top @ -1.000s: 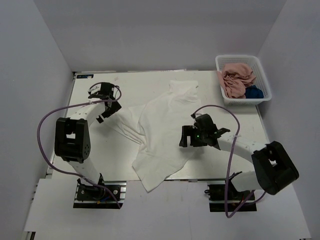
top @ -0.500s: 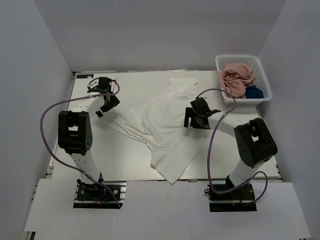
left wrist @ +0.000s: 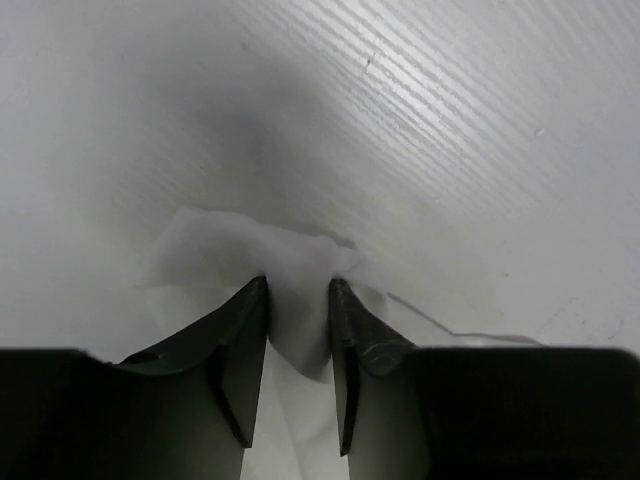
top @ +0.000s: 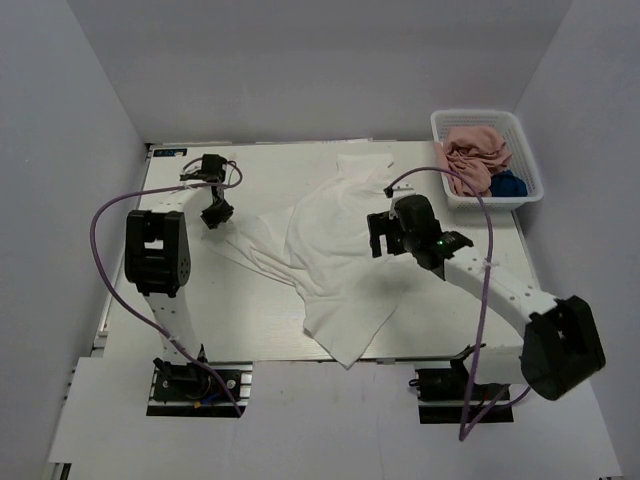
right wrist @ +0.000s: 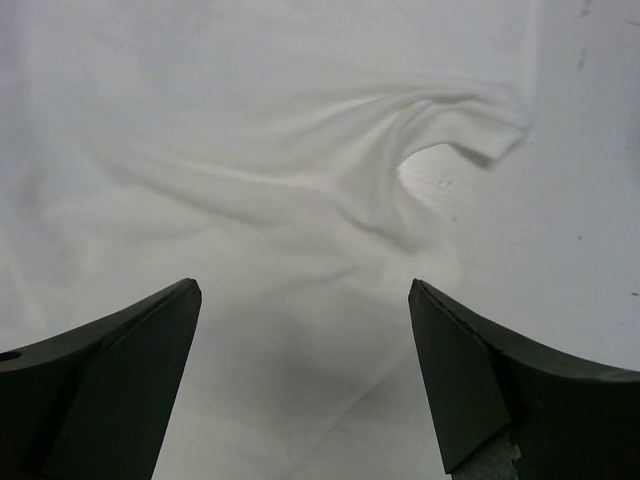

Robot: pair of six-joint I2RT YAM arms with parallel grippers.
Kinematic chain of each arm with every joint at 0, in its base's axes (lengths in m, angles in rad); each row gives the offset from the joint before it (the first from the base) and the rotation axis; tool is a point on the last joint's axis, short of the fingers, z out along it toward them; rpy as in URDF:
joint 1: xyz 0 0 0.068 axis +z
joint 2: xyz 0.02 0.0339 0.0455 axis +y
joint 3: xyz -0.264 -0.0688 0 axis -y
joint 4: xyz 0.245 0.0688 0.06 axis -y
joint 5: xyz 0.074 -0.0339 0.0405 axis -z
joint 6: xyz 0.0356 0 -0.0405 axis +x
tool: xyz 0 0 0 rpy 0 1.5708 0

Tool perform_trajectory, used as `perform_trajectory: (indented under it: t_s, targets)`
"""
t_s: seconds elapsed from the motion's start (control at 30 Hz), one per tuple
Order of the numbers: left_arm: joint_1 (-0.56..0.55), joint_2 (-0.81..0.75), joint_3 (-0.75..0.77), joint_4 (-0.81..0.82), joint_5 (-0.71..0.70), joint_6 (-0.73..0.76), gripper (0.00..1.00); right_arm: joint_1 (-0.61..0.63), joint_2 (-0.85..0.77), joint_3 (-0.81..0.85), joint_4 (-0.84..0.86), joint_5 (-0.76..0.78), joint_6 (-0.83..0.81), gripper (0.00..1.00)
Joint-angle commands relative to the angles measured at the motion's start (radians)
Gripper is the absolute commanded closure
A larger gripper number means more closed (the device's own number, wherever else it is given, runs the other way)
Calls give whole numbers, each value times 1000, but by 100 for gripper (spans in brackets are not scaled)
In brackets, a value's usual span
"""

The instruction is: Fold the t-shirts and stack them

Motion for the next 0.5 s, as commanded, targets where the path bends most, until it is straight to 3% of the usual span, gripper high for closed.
perform_trajectory:
  t_s: [0.0, 0.03, 0.07, 0.1, 0.17, 0.23, 0.3, 0.47]
  targets:
    - [13, -9, 51, -24, -7, 10, 61, 82, -110, -41, -105, -119, -61, 10]
    - [13, -9, 51, -11, 7, 10, 67, 101, -122, -53, -122, -166, -64, 10]
    - [13, -9, 33, -2, 16, 19, 83, 125, -131, -53, -139, -178, -64, 10]
    - [13, -9, 33, -2, 27, 19, 91, 215, -145, -55, -177, -189, -70, 10]
    - [13, -23, 7, 12, 39, 19, 100, 282, -138, -58, -208, -188, -52, 10]
    - [13, -56, -24, 21, 39, 19, 100, 400, -125, -61, -220, -202, -46, 10]
    - [13, -82, -44, 32, 39, 19, 100, 498, -81, -58, -232, -195, -47, 18]
    - [13, -216, -122, 55, 27, 19, 100, 613, 48, -58, -284, -174, -27, 19]
